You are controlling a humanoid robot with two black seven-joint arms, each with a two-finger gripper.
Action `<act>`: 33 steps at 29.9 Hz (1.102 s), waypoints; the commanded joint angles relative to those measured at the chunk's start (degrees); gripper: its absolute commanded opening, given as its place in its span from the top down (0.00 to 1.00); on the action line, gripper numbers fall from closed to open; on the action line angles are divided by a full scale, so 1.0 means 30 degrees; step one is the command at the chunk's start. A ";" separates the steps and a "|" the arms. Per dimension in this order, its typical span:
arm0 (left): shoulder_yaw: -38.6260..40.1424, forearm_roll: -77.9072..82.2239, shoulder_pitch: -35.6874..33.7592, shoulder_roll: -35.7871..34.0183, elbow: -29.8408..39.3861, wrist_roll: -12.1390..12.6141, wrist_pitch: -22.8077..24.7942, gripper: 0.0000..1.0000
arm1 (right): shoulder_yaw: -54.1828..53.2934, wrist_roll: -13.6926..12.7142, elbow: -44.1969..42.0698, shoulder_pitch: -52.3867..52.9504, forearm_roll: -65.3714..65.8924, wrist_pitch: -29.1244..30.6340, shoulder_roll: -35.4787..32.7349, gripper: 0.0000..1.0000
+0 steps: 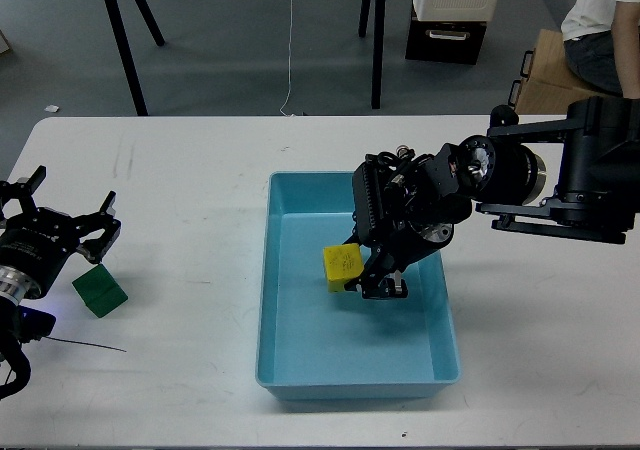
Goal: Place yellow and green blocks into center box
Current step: 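Carry the yellow cube over the blue tray and lower it inside, then open the right gripper and withdraw it up and away from the tray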
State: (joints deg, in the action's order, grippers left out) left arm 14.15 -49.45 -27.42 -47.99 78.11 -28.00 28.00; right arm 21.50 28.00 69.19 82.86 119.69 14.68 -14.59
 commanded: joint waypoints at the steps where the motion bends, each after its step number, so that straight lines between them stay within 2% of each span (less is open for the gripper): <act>1: 0.0000 -0.0012 -0.0030 0.0001 -0.0223 0.0000 0.0000 0.00 | 0.0069 0.0001 -0.0123 -0.0345 -0.0169 -0.0001 -0.0029 0.12; 2: 0.0000 -0.0012 -0.0030 0.0030 -0.0370 0.0000 0.0000 0.00 | 0.0040 0.0001 -0.0152 -0.0375 -0.0489 -0.0001 -0.0116 0.05; 3: 0.0000 -0.0012 -0.0030 0.0030 -0.0487 0.0000 0.0000 0.00 | 0.0069 0.0001 -0.0153 -0.0404 -0.0927 -0.0001 -0.0204 0.04; 9: 0.0000 0.0047 -0.0147 0.0030 -0.0809 0.0000 0.0000 0.00 | -0.0514 0.0001 -0.0327 -0.0317 -0.2014 -0.0205 -0.0761 0.02; 17: -0.0030 0.0368 -0.0352 -0.0379 -0.2711 0.0000 0.0000 0.00 | -0.4700 0.0001 -0.1264 -0.0901 -0.5936 -0.0294 -0.1640 0.02; 22: -0.0088 0.3117 -0.1141 -0.0907 -0.5901 0.0000 0.0000 0.00 | -0.8360 0.0001 -0.2728 -0.2130 -0.7989 -0.0265 -0.1495 0.02; 27: -0.0117 0.6778 -0.2693 -0.0907 -1.0294 0.0000 0.0000 0.00 | -1.2316 0.0001 -0.3667 -0.3595 -0.8840 -0.0265 -0.1115 0.02; 33: -0.0088 1.1523 -0.4948 -0.0615 -1.5889 0.0000 0.0000 0.00 | -1.6009 0.0001 -0.4984 -0.4797 -1.0361 -0.0323 0.1636 0.02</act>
State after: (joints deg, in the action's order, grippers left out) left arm 13.78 -21.69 -38.82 -50.33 38.35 -28.00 28.00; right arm -21.72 27.98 56.09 69.99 90.95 13.89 -13.78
